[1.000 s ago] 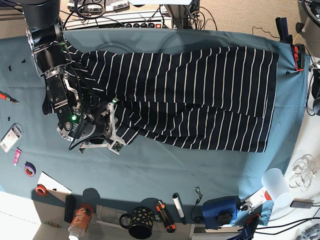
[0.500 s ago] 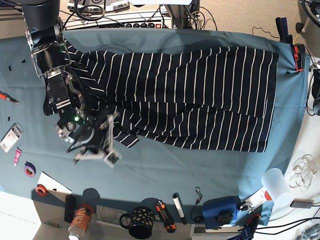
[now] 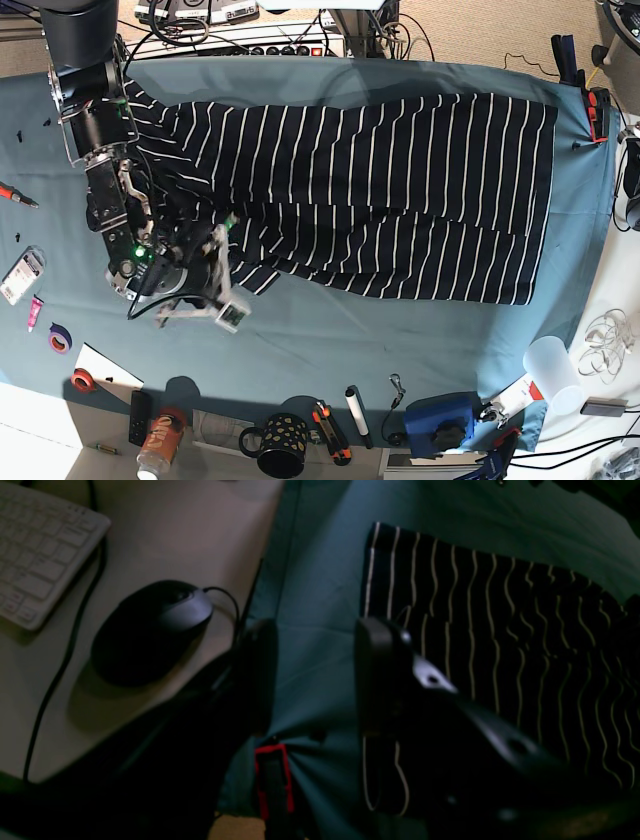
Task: Layout the t-shirt on the table in an organized manner, then fold the t-shirt properly
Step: 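Reach right gripper to the shirt side and grasp the fabric, then drag the grasped shirt side with right gripper to smooth it flat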
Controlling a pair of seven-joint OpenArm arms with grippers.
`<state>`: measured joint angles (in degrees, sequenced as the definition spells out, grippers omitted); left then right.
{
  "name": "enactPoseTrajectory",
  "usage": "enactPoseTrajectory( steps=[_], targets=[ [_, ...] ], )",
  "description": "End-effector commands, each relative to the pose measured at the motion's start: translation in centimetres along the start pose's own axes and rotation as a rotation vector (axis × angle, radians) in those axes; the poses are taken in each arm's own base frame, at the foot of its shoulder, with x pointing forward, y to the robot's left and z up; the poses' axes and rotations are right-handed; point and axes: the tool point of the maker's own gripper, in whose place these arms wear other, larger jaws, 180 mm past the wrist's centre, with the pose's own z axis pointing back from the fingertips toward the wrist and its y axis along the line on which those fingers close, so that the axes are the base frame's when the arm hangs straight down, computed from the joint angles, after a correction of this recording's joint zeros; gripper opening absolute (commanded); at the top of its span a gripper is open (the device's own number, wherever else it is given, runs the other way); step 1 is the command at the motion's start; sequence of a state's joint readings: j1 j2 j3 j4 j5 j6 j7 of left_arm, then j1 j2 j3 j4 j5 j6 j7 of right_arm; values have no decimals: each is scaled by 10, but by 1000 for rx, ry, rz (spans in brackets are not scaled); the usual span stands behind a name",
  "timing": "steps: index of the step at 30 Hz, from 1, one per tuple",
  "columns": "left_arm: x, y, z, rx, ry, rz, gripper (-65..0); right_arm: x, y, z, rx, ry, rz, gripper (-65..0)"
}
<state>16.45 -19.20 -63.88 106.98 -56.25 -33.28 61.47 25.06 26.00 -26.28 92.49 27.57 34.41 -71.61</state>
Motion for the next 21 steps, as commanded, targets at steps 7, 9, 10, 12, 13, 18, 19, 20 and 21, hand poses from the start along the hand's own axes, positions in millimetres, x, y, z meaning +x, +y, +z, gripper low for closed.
enactPoseTrajectory(
  steps=[7,9,10,12,13,18,19,20,21],
  targets=[
    [18,-2,3,-14,-55,-27,-392,7,-1,11,39,-10,-22,-453],
    [18,-2,3,-14,-54,-27,-392,0,-1,10,33,22,-20,-453],
    [18,-2,3,-14,-55,-27,-392,-2,-4,9,16,31,-17,-453],
    [18,-2,3,-15,-55,-26,-392,-6,-9,8,-17,48,-8,-453],
    [18,-2,3,-15,-55,-26,-392,-8,-10,8,-20,52,-9,-453],
    [18,-2,3,-15,-55,-26,-392,-10,-3,4,-2,46,-16,-453],
    [18,-2,3,-15,-55,-26,-392,-11,-1,3,3,49,-17,-453],
    [18,-2,3,-15,-55,-26,-392,-12,0,2,6,50,-18,-453],
    [18,-2,3,-15,-55,-26,-392,-13,2,1,8,53,-19,-453]
  ],
)
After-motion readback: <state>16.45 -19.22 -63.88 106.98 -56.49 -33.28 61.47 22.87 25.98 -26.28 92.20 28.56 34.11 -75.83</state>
